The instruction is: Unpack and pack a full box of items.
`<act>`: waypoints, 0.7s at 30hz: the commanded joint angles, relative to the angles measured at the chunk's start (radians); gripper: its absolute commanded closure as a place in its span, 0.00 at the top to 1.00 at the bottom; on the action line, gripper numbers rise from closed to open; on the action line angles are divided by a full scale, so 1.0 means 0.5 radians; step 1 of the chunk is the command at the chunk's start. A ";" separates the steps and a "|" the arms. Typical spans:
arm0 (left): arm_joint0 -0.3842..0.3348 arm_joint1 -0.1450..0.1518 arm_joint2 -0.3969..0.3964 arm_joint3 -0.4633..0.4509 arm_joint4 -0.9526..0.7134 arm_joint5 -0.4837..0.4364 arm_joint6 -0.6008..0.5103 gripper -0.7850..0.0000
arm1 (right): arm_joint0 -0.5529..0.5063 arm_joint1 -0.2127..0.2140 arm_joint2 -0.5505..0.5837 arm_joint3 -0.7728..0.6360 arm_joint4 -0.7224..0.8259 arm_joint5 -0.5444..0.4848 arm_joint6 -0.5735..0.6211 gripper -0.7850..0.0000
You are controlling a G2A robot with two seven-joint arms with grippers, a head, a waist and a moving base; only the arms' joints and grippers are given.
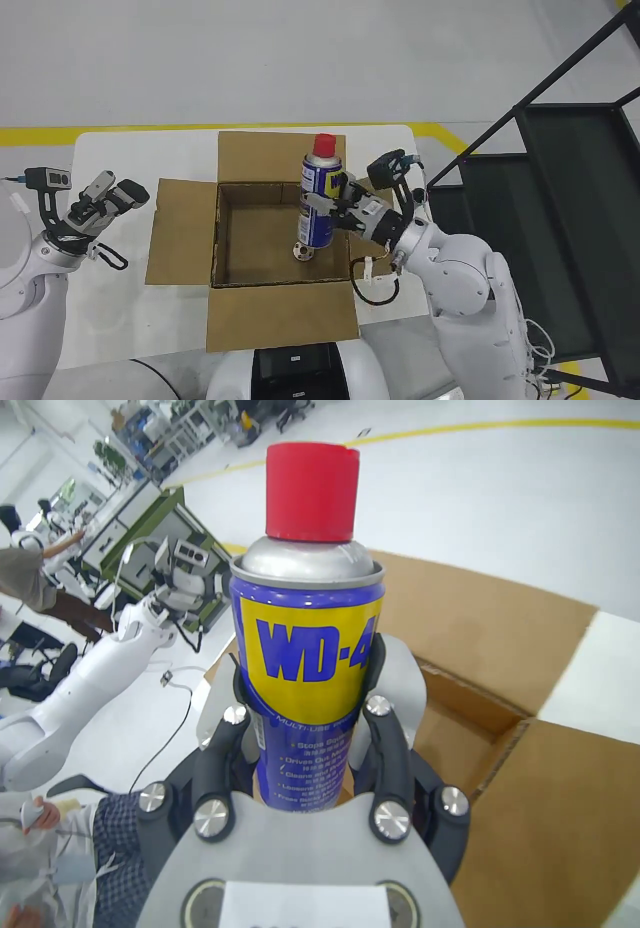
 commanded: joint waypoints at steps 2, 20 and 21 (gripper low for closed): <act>0.000 0.000 0.000 0.000 0.000 0.000 0.001 1.00 | -0.109 0.016 0.305 -0.001 0.188 -0.063 -0.157 0.00; 0.000 0.000 0.000 0.000 0.000 0.000 0.001 1.00 | -0.416 0.059 0.981 0.301 0.405 -0.191 -0.682 0.00; 0.000 0.000 0.000 0.000 0.000 0.000 0.001 1.00 | -0.416 0.059 0.981 0.301 0.405 -0.191 -0.682 0.00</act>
